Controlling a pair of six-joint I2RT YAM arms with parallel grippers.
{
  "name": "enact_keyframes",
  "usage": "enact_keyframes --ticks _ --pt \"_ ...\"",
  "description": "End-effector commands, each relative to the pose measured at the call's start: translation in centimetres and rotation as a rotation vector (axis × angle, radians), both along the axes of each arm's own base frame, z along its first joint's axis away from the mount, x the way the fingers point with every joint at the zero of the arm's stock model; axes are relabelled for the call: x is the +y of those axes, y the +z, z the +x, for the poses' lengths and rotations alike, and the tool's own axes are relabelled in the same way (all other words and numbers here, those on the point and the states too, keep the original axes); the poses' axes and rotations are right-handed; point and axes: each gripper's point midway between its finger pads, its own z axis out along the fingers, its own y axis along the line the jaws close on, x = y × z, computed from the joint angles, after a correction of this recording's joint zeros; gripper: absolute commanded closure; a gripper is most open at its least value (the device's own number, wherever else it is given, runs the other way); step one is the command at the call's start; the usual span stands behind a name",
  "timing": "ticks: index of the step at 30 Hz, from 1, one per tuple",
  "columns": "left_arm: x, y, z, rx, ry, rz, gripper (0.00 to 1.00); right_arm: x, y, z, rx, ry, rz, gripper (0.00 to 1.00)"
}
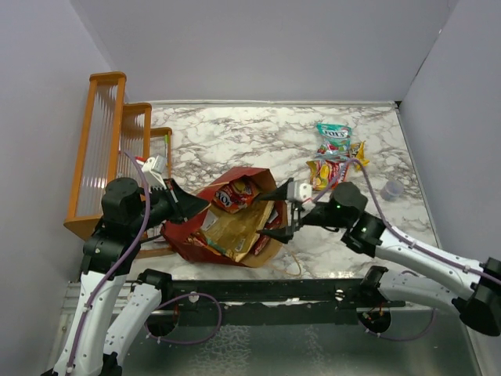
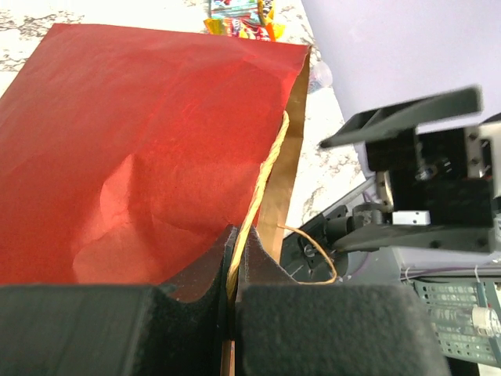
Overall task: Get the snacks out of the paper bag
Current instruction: Take out the snack from the paper bag.
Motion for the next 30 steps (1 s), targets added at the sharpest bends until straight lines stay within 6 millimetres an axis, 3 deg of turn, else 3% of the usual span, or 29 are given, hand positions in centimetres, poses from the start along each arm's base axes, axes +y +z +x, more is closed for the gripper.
enact_keyframes --ticks 1,6,14,24,26,30 --pt "-0.8 2.9 -0.8 -0.090 -0.061 -0.054 1.00 3.5 -2.7 -1.1 -0.299 0.136 -0.204 0.19" --pt "-0.9 3.4 -0.9 -0.102 -0.069 -0.068 1.00 6.3 -5.8 1.9 -0.388 0.042 -0.329 0.25" --pt "-0.8 3.5 -1.1 -0.105 -0.066 -0.067 1.00 8.1 -10.9 6.6 -0.445 -0.128 -0.490 0.31" --pt "-0.5 3.2 -1.1 -0.083 -0.042 -0.049 1.00 10.5 -13.5 10.4 -0.439 -0.248 -0.561 0.37" --pt "-0.4 3.2 -1.1 -0.081 -0.037 -0.046 1.00 10.7 -14.0 10.6 -0.430 -0.253 -0.559 0.42" --pt "-0.2 2.9 -1.2 -0.073 -0.021 -0.043 1.00 11.0 -14.1 10.3 -0.399 -0.249 -0.542 0.64"
